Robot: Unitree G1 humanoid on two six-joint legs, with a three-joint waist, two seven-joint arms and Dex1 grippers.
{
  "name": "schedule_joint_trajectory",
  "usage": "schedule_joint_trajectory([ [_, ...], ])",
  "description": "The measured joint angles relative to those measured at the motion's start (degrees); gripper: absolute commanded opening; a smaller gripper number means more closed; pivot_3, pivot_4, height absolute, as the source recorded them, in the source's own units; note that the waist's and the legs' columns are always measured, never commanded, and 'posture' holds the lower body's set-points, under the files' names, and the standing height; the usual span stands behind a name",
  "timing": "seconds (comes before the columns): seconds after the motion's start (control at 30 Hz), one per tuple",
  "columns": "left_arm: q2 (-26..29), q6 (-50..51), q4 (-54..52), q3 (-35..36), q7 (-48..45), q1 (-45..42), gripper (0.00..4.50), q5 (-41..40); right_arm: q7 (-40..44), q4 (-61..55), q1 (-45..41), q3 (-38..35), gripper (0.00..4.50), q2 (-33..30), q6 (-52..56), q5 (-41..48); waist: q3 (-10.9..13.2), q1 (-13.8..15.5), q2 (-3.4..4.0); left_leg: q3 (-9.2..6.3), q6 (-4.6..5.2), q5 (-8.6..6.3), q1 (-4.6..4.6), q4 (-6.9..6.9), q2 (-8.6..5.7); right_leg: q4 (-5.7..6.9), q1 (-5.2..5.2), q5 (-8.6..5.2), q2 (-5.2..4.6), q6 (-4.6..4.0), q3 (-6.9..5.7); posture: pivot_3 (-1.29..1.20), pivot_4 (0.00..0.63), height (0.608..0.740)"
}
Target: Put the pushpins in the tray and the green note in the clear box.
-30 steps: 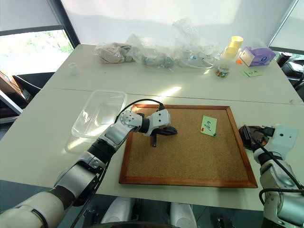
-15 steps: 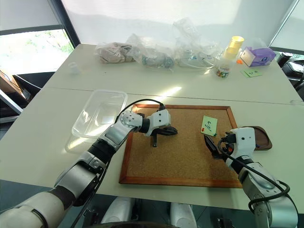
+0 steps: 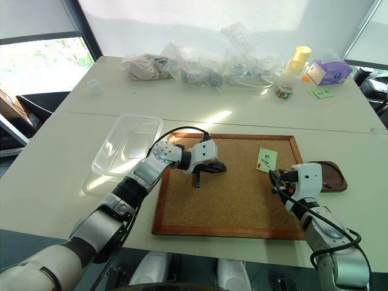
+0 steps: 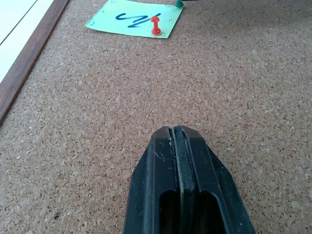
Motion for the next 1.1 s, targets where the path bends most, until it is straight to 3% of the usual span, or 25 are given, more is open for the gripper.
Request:
schedule_joint_trajectory([
  [1.1,0.83,-2.59,0.62,-1.1,0.19,-0.68,0.0,2.1,-0.95,-0.26,-2.51,-5.01,0.05,2.68,-3.69,3.8,-0.01,-0.02,0.01,0.0,0.0,0.0,0.01,0.0,0.0,0.0,0.02,0.0,0.0,0.0,0.0,0.0,0.15,0.74],
])
